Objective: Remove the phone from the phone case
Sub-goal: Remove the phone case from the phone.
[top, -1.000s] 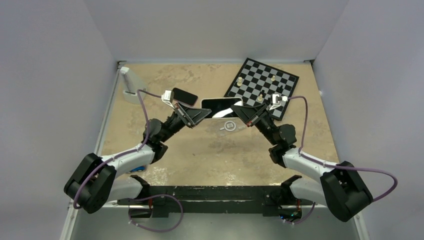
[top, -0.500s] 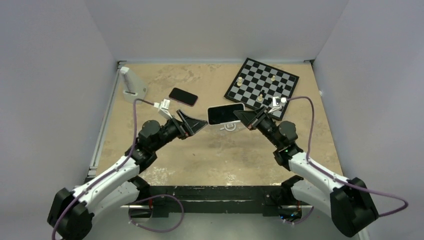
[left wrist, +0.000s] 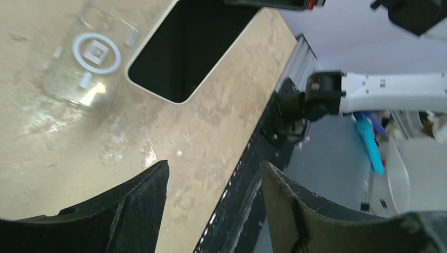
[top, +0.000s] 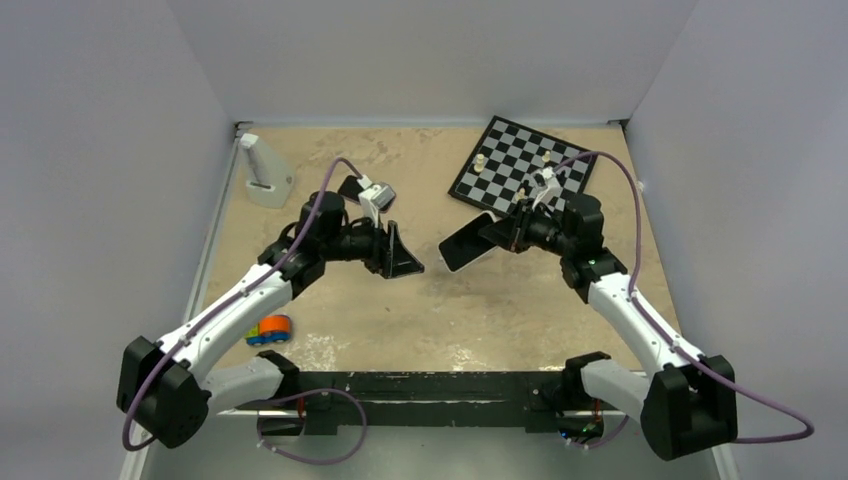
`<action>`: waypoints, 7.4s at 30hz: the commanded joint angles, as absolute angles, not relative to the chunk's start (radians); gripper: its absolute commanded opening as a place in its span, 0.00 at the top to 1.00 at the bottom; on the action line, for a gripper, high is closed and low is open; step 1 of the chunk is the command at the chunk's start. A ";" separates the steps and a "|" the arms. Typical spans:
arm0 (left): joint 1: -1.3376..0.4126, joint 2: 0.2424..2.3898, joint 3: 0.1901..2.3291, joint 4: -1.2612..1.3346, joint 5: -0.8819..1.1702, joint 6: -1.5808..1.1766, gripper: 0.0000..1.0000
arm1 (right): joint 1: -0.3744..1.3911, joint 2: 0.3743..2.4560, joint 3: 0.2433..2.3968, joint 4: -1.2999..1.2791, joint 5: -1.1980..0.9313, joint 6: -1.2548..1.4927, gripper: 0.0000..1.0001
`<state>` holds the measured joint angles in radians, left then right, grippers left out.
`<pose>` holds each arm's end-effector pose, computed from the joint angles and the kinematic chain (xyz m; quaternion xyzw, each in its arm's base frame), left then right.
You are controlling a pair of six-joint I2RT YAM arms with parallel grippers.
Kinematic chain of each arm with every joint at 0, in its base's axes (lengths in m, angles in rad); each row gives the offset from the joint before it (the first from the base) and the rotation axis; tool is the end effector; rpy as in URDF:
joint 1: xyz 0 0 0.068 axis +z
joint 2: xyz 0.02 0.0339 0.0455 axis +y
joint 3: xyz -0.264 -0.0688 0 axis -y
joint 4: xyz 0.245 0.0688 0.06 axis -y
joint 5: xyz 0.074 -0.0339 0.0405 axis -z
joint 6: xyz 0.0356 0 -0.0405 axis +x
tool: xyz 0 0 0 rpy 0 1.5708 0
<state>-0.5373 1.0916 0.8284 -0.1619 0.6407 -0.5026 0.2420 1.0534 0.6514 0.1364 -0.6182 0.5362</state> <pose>0.1986 -0.1431 0.2997 0.1845 0.7945 -0.4853 0.3150 0.2259 0.0770 0.2753 -0.0718 0.7758 0.4431 0.4435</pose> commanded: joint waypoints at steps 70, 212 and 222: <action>-0.554 1.066 0.818 0.023 0.963 -0.568 0.66 | 0.302 1.197 0.658 0.971 -0.880 1.137 1.00; -0.568 1.195 0.481 1.189 0.798 -0.904 0.96 | 0.370 1.406 0.703 1.678 -0.720 1.875 1.00; -0.568 1.237 0.482 1.213 0.745 -0.866 1.00 | 0.389 1.410 0.708 1.774 -0.685 1.986 1.00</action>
<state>-0.5735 1.1915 0.4767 1.2427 0.7963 -0.9741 0.3538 1.4353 0.6682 1.4765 -0.7757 1.7847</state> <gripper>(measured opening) 0.230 0.181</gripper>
